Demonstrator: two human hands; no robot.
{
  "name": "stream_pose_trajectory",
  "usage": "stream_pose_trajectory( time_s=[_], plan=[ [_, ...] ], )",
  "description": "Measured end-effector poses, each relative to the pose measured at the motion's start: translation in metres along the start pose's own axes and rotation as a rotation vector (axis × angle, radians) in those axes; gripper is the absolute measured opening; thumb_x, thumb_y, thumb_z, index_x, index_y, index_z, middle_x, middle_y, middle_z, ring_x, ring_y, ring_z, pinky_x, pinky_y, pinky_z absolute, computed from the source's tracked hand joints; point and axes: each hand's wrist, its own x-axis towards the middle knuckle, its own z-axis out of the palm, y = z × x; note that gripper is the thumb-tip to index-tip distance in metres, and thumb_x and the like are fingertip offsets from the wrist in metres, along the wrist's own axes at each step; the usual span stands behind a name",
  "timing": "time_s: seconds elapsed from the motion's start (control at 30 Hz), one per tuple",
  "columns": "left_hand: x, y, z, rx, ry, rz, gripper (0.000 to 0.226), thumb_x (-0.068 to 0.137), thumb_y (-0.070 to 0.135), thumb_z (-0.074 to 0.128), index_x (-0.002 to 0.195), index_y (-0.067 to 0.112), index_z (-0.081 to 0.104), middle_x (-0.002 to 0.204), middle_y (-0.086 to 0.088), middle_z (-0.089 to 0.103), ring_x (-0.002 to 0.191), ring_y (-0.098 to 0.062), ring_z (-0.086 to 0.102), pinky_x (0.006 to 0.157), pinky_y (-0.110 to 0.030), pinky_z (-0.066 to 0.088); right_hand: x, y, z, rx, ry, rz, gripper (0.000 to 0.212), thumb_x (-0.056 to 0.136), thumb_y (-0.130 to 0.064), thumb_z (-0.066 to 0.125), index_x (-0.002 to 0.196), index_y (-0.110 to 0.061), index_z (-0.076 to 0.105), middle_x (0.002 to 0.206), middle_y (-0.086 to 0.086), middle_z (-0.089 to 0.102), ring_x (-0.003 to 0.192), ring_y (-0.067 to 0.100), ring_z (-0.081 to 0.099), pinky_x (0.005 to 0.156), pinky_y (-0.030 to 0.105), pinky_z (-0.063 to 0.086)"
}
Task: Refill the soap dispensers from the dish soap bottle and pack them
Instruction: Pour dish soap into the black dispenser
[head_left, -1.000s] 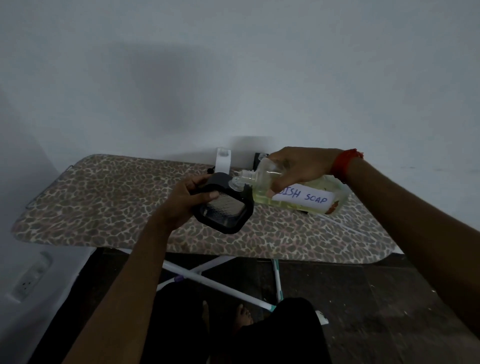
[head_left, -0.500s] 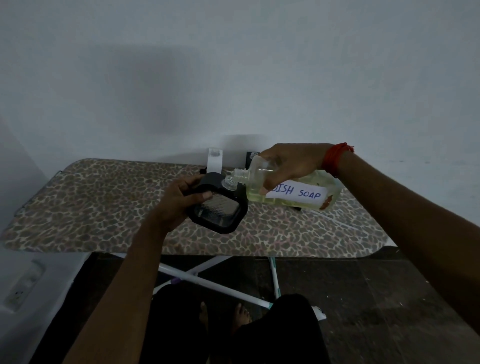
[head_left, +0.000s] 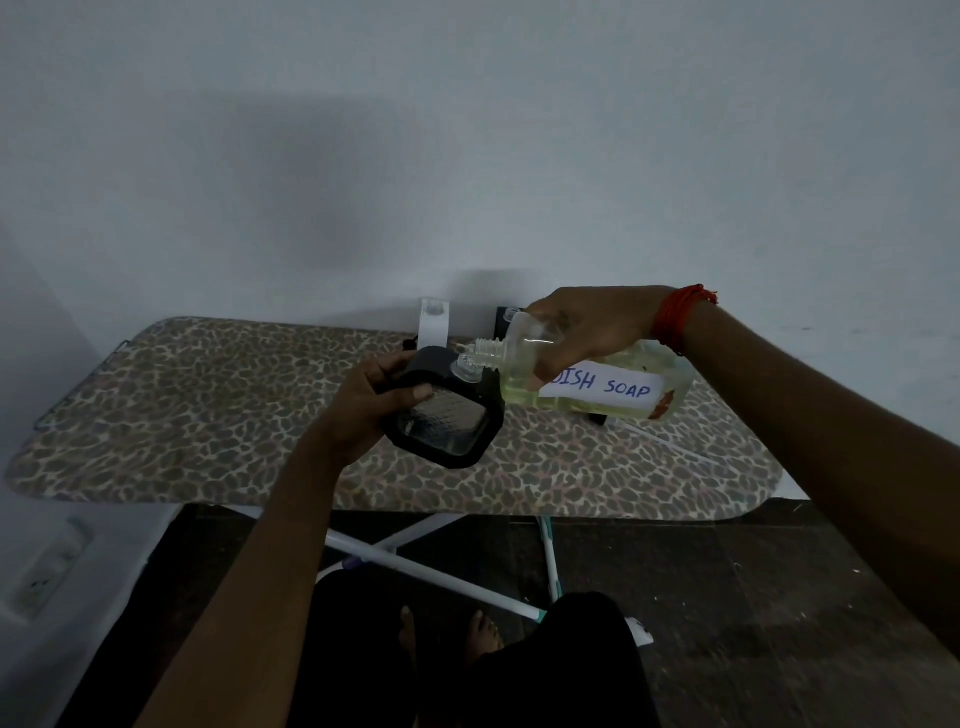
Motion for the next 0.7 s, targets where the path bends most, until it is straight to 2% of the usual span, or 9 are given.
stream_pose_trajectory(
  time_s=[0.1, 0.2, 0.3, 0.37, 0.47, 0.6, 0.7],
  plan=[
    [-0.0004, 0.0011, 0.0012, -0.001, -0.005, 0.006, 0.053, 0.059, 0.035, 0.091, 0.107, 0.019, 0.074, 0.103, -0.004, 0.073, 0.097, -0.021, 0.069, 0.079, -0.03, 0.056, 0.0006, 0.0, -0.0009, -0.006, -0.002, -0.004, 0.037, 0.075, -0.045, 0.08, 0.103, -0.024, 0.07, 0.096, 0.014, 0.071, 0.084, 0.034, 0.066, 0.077, 0.049, 0.054],
    [-0.0004, 0.0009, 0.0012, -0.007, -0.017, 0.013, 0.053, 0.062, 0.034, 0.09, 0.11, 0.018, 0.073, 0.106, -0.005, 0.073, 0.1, -0.022, 0.068, 0.082, -0.031, 0.055, 0.0006, -0.0001, -0.0011, -0.011, 0.008, -0.007, 0.04, 0.071, -0.051, 0.079, 0.101, -0.026, 0.07, 0.096, 0.014, 0.071, 0.087, 0.035, 0.067, 0.077, 0.05, 0.054],
    [-0.0003, 0.0013, 0.0003, -0.008, -0.022, 0.011, 0.054, 0.062, 0.034, 0.09, 0.111, 0.018, 0.073, 0.108, -0.006, 0.072, 0.102, -0.023, 0.067, 0.085, -0.032, 0.055, -0.0001, -0.0005, -0.0012, 0.015, 0.004, -0.026, 0.028, 0.078, -0.041, 0.081, 0.1, -0.027, 0.07, 0.094, 0.016, 0.071, 0.08, 0.032, 0.065, 0.071, 0.04, 0.05],
    [0.0003, 0.0011, -0.0005, -0.007, -0.015, 0.013, 0.055, 0.062, 0.034, 0.09, 0.111, 0.017, 0.073, 0.107, -0.007, 0.072, 0.101, -0.024, 0.067, 0.084, -0.033, 0.055, -0.0011, -0.0012, -0.0021, 0.029, 0.004, -0.03, 0.024, 0.081, -0.035, 0.081, 0.101, -0.027, 0.07, 0.095, 0.015, 0.071, 0.08, 0.031, 0.066, 0.072, 0.04, 0.05],
    [0.0009, 0.0003, -0.0025, -0.008, 0.003, 0.006, 0.059, 0.061, 0.034, 0.091, 0.112, 0.015, 0.072, 0.108, -0.009, 0.072, 0.102, -0.026, 0.067, 0.083, -0.034, 0.055, -0.002, -0.002, -0.0016, 0.037, -0.001, -0.028, 0.023, 0.082, -0.032, 0.081, 0.102, -0.026, 0.07, 0.094, 0.01, 0.072, 0.076, 0.019, 0.066, 0.072, 0.034, 0.05],
    [0.0008, -0.0006, -0.0038, 0.001, 0.01, 0.005, 0.061, 0.06, 0.034, 0.091, 0.114, 0.013, 0.07, 0.109, -0.01, 0.071, 0.103, -0.028, 0.066, 0.086, -0.036, 0.055, -0.0019, -0.002, -0.001, 0.045, 0.001, -0.032, 0.035, 0.075, -0.043, 0.081, 0.103, -0.026, 0.07, 0.095, 0.01, 0.073, 0.083, 0.029, 0.069, 0.073, 0.036, 0.051],
    [0.0004, 0.0001, -0.0021, 0.002, 0.003, 0.016, 0.058, 0.061, 0.034, 0.091, 0.113, 0.014, 0.071, 0.106, -0.008, 0.072, 0.1, -0.025, 0.067, 0.083, -0.033, 0.055, -0.0022, -0.0017, -0.0017, 0.04, 0.0, -0.025, 0.027, 0.08, -0.035, 0.081, 0.102, -0.026, 0.07, 0.092, 0.008, 0.073, 0.075, 0.02, 0.066, 0.071, 0.034, 0.05]
  ],
)
